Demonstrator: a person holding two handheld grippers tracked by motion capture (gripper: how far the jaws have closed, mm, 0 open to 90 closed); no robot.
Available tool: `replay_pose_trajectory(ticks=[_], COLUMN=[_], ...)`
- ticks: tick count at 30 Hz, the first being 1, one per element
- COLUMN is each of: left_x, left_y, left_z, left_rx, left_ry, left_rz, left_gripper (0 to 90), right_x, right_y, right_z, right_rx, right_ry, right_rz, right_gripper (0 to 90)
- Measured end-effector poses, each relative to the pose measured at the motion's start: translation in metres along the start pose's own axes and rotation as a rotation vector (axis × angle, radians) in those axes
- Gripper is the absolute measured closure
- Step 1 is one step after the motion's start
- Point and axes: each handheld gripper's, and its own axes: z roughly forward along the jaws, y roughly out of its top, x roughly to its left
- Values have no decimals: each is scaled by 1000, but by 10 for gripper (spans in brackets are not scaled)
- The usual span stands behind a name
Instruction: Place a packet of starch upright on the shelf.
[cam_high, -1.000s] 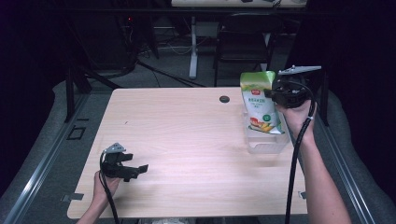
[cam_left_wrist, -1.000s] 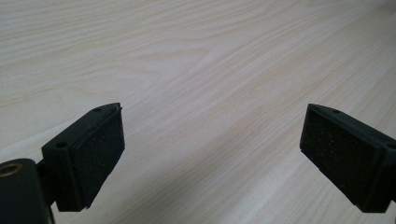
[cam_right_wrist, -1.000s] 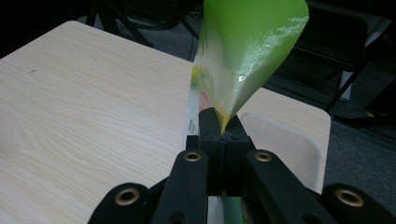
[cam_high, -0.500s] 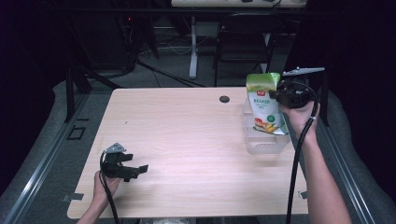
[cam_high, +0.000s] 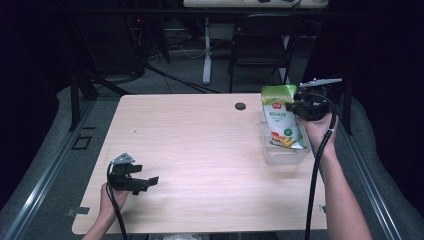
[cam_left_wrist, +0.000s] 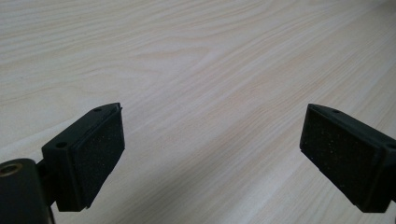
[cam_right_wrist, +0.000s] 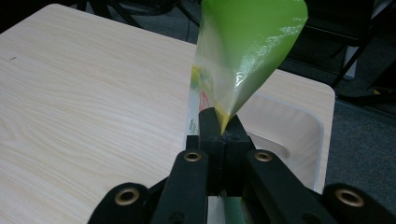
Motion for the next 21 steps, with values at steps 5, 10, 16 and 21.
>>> replay_pose_trajectory(ticks=[5,10,16,21], left_x=[0,0,0,-1], left_y=[0,0,0,0], left_z=[0,0,1,1], left_rx=[5,3,6,4], left_ry=[-5,-4,-2,-1], left_rz=[5,3,6,3], left_gripper=[67,67,68,68], right_x=[0,0,0,5], right_y=[-5,-9,-13,-15], right_z=[7,12,19,25], right_rx=[14,28,43,64], right_ry=[-3,-13,-16,-24], right_rz=[-4,-8,-16,-47], right_gripper=[897,896,896,893])
